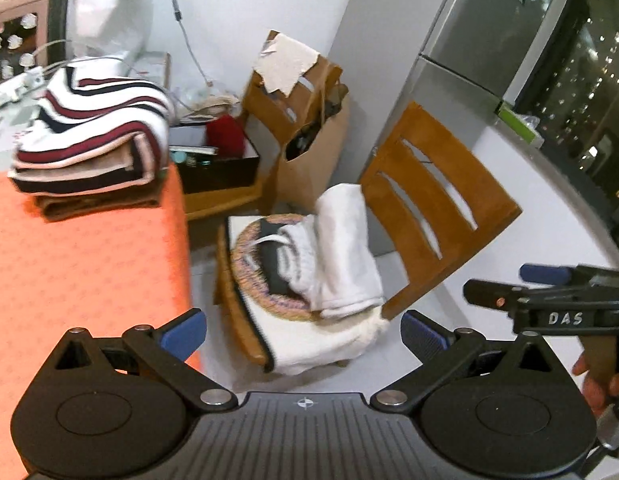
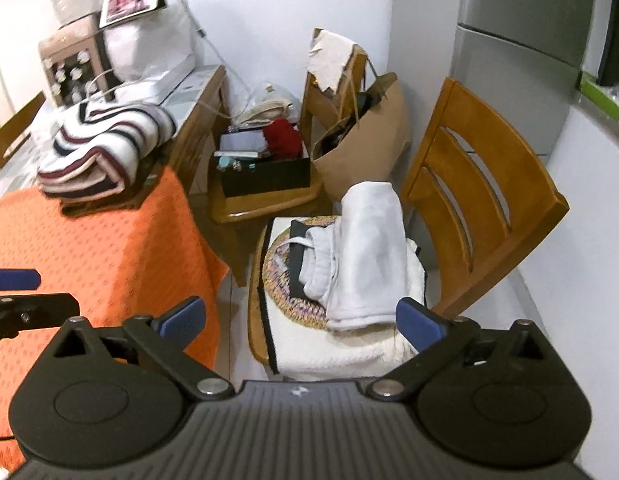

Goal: Fold clothes

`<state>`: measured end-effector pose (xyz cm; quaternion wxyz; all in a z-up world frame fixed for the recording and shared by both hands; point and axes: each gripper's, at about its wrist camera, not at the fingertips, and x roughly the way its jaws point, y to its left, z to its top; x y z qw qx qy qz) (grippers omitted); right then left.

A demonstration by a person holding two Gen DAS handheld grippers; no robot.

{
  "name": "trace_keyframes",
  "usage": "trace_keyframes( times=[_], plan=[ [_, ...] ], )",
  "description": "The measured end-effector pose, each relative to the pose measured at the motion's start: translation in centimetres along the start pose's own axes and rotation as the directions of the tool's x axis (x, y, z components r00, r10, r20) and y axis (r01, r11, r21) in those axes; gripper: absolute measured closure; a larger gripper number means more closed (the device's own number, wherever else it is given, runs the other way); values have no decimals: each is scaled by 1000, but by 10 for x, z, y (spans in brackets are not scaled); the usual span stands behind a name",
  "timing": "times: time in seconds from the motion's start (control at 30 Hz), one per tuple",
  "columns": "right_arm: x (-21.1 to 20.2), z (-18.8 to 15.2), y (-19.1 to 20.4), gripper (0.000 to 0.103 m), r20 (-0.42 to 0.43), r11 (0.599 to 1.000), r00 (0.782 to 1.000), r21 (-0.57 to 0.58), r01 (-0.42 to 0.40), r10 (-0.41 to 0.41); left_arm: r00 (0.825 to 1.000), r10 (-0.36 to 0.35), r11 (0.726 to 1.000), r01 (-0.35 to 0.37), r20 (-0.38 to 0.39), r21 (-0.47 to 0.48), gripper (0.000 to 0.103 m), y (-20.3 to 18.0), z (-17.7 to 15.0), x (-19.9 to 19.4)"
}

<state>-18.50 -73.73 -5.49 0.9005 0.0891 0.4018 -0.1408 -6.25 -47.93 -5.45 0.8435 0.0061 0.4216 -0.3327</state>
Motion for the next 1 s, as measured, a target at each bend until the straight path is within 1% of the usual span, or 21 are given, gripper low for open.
trace_keyframes(
  times=[0.07, 0.2, 0.3, 0.57, 0.8, 0.87, 1.0],
  plan=[
    [-13, -7, 14, 0, 6, 1000, 1000, -6, 1, -1, 1000, 17, 1000, -17, 4, 9, 0, 7, -9, -12],
    [-35, -22, 41, 0, 17, 1000, 1000, 8, 1, -1, 1000, 27, 999, -27, 10, 39, 0, 22, -26, -37],
    [-48, -34, 60, 0, 26, 1000, 999, 13, 21, -21, 999, 43, 998, -44, 15, 52, 0, 33, -38, -53],
    [-78, -56, 103, 0, 18, 999, 1000, 32, 24, -25, 996, 75, 992, -79, 43, 100, 0, 45, -53, -91],
    [-90, -52, 117, 0, 19, 1000, 1000, 19, 14, -15, 995, 85, 995, -87, 48, 46, 0, 49, -50, -100],
    [-82, -44, 114, 0, 20, 1000, 1000, 7, 7, -7, 994, 97, 995, -99, 51, 27, 0, 50, -48, -99],
    [-69, -34, 117, 0, 18, 1000, 1000, -20, -24, 25, 988, 149, 989, -149, 48, 3, 0, 56, -43, -96]
  ],
)
